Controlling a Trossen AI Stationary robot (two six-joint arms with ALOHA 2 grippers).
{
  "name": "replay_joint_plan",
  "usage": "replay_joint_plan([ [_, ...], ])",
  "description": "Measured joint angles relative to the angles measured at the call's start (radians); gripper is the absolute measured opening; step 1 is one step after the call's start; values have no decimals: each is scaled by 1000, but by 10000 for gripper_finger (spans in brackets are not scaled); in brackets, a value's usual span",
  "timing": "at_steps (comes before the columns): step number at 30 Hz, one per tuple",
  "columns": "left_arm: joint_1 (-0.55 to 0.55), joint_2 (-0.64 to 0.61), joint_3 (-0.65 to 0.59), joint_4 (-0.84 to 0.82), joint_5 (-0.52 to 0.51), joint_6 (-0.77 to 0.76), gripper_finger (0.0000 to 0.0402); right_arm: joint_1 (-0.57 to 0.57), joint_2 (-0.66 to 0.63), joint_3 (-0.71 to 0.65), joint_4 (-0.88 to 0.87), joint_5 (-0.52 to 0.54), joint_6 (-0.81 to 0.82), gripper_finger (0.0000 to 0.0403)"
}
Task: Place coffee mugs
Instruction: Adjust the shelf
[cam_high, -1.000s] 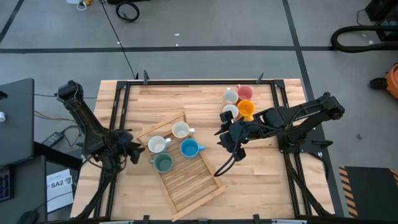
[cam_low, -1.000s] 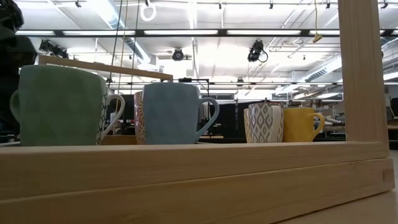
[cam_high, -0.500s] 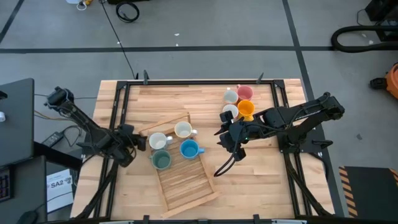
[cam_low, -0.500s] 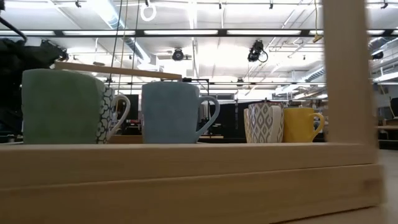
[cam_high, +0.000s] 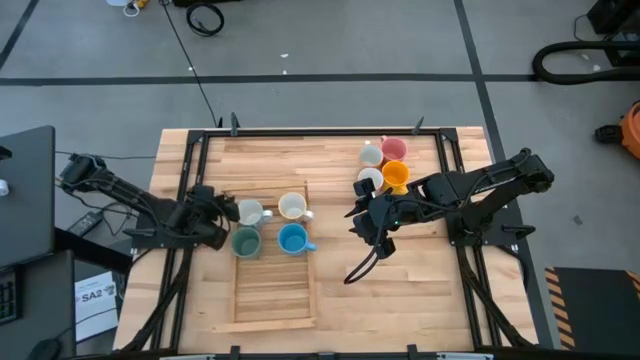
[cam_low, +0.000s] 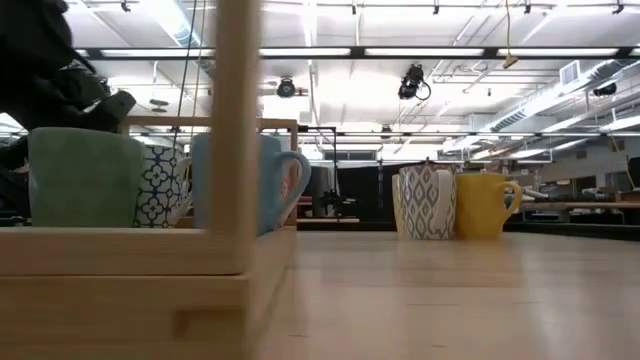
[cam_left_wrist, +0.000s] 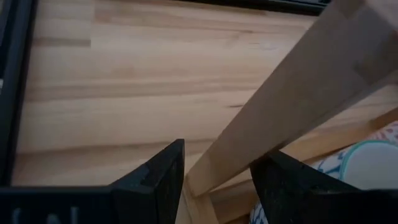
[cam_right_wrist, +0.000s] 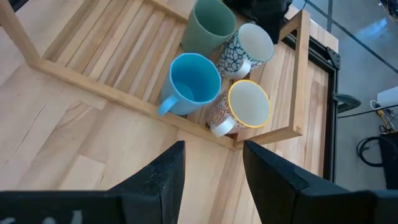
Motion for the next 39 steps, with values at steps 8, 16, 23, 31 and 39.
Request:
replay_joint_plan([
  [8,86,0,0,137,9,249,182,0,0,0,-1,0,0,168],
  [16,85,-14,67,110,36,298,182,0,0,0,-2,27,0,168],
  [23,84,-14,207,60,67,445,182,-8,0,0,-23,61,0,168],
  [31,84,-14,371,65,84,674,182,-92,0,0,-150,61,65,168],
  [39,84,-14,435,65,181,808,182,-183,0,0,-222,-23,106,168],
])
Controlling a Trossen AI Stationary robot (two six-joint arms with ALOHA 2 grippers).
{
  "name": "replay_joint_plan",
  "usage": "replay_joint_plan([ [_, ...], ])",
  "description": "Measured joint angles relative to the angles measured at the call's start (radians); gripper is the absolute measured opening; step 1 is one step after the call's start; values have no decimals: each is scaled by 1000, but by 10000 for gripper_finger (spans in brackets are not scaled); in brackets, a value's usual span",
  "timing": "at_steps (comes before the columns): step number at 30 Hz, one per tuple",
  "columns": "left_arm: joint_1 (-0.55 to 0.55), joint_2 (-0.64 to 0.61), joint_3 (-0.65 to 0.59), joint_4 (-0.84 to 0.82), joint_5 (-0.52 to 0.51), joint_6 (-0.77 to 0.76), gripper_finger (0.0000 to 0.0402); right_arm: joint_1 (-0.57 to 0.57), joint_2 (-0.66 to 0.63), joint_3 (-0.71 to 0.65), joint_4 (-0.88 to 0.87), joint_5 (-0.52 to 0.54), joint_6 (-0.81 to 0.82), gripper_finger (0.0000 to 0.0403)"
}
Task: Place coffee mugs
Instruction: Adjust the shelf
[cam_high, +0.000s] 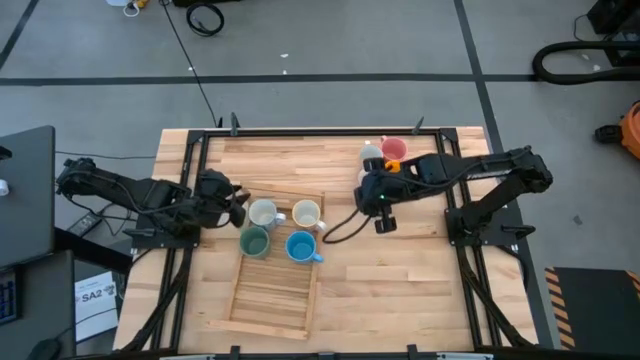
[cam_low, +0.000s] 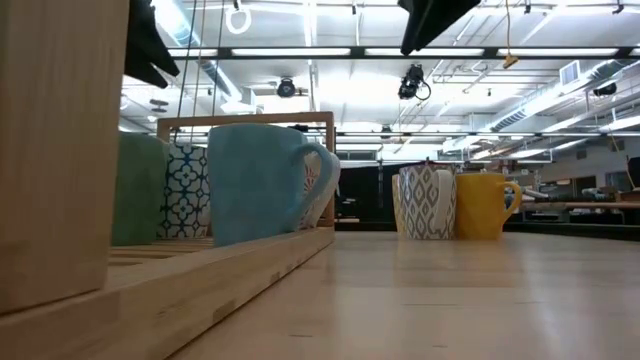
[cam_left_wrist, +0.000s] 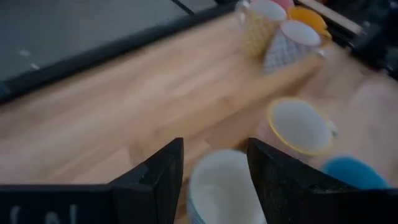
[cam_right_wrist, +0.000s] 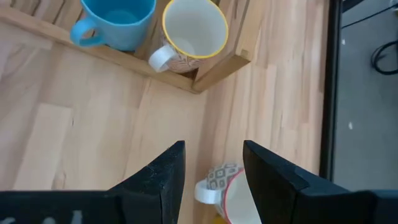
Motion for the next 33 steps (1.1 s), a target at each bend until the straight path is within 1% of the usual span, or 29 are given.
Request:
replay_joint_plan([
  [4,0,0,0,-1,137,1,182,-15,0,-2,37,-22,-1,168],
  [7,-1,0,0,-1,193,1,182,-24,0,-27,113,-24,-2,168],
  [12,0,0,0,-1,201,3,182,-43,0,-117,276,-48,-59,168],
  [18,0,0,0,-1,200,3,182,-94,0,-233,504,-51,-65,168],
  [24,0,0,-1,0,198,3,182,-139,0,-340,713,-128,-76,168],
  [26,0,0,-1,0,198,3,182,-149,0,-377,794,-138,-81,168],
  [33,0,0,-1,0,198,3,182,-180,0,-464,977,-154,-91,168],
])
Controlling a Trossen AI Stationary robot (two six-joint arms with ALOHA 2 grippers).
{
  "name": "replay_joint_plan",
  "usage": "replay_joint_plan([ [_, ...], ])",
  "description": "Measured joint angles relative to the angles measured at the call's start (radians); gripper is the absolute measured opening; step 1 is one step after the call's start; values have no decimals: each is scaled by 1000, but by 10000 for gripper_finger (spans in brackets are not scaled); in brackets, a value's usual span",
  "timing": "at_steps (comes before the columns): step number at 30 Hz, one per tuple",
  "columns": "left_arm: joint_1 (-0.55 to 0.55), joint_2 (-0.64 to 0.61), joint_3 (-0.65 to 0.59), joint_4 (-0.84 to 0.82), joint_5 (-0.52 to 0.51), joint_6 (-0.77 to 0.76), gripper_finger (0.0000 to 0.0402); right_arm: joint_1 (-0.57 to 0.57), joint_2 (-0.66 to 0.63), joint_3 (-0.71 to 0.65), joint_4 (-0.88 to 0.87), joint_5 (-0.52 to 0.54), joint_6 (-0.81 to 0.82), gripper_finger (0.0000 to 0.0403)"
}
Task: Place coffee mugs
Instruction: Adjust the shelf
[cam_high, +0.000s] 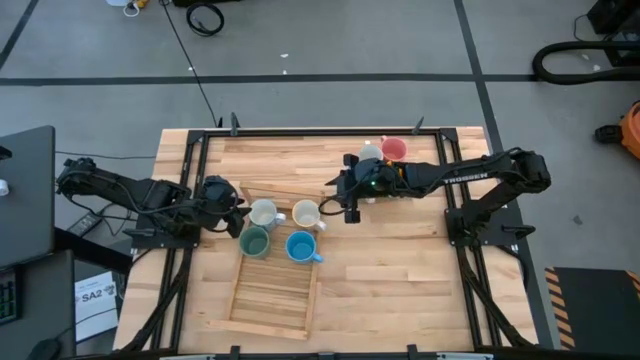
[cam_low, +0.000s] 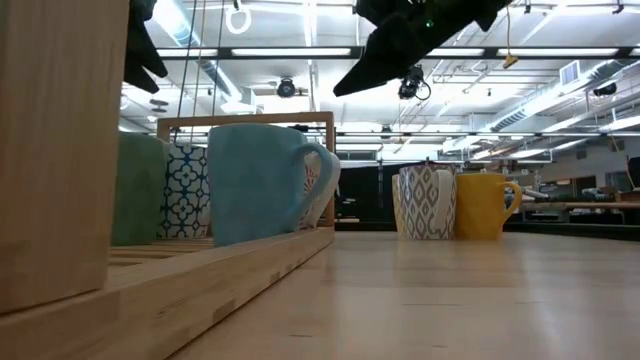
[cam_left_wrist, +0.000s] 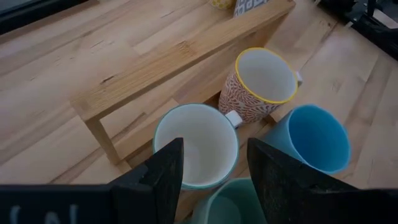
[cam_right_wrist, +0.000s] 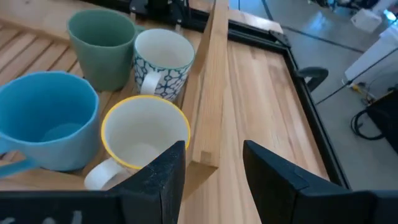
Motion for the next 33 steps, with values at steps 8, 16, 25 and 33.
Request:
replay_joint_plan([
  [8,0,0,0,0,0,0,182,-22,2,-76,152,-84,-25,168],
  [16,0,0,0,1,0,0,182,-33,2,-135,267,-110,-28,168],
  [25,0,0,0,2,-9,0,182,-41,2,-163,301,-110,-28,168],
  [33,0,0,0,2,-11,0,182,-44,2,-216,405,-110,-27,168],
])
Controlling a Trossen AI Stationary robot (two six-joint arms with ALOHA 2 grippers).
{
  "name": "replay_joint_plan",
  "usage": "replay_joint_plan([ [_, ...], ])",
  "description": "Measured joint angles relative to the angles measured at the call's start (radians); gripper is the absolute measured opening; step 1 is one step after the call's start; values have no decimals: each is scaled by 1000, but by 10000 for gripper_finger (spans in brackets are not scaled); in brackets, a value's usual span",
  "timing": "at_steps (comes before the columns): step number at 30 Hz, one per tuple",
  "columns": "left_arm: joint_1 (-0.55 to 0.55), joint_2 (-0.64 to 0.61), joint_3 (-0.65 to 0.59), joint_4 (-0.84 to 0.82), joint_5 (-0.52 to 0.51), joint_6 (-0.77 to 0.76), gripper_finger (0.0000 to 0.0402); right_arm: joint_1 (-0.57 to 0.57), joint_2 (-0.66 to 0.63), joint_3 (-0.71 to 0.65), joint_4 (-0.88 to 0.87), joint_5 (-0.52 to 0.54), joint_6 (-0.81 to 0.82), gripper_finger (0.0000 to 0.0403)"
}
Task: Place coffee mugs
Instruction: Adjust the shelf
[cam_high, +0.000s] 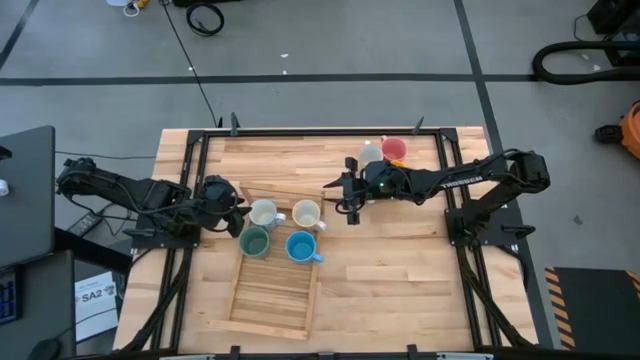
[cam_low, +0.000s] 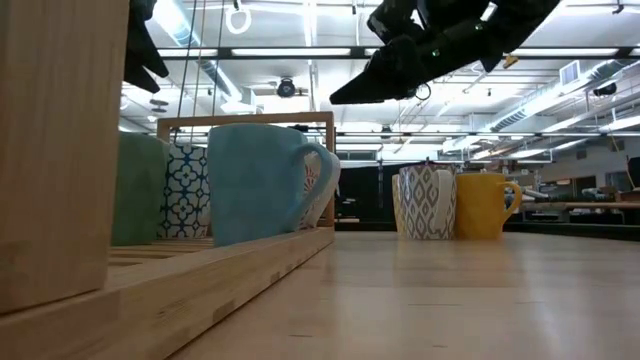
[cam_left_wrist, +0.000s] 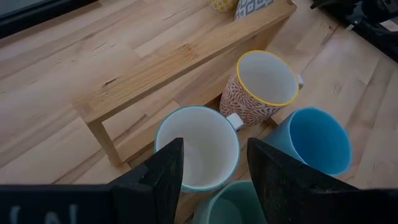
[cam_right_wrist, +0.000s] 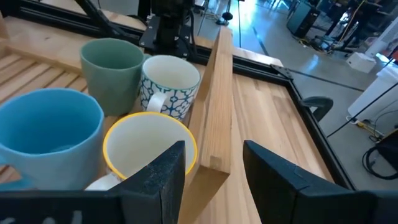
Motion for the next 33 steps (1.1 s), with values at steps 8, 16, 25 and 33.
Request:
replay_joint_plan([
  [8,0,0,0,5,0,0,182,-17,70,-1,76,0,0,168],
  [16,0,0,-1,12,0,0,182,-34,120,-3,108,18,-5,168],
  [25,0,0,-1,13,0,0,182,-62,118,-3,132,24,-4,168],
  [33,0,0,-1,12,0,0,182,-44,57,-2,138,8,-13,168],
])
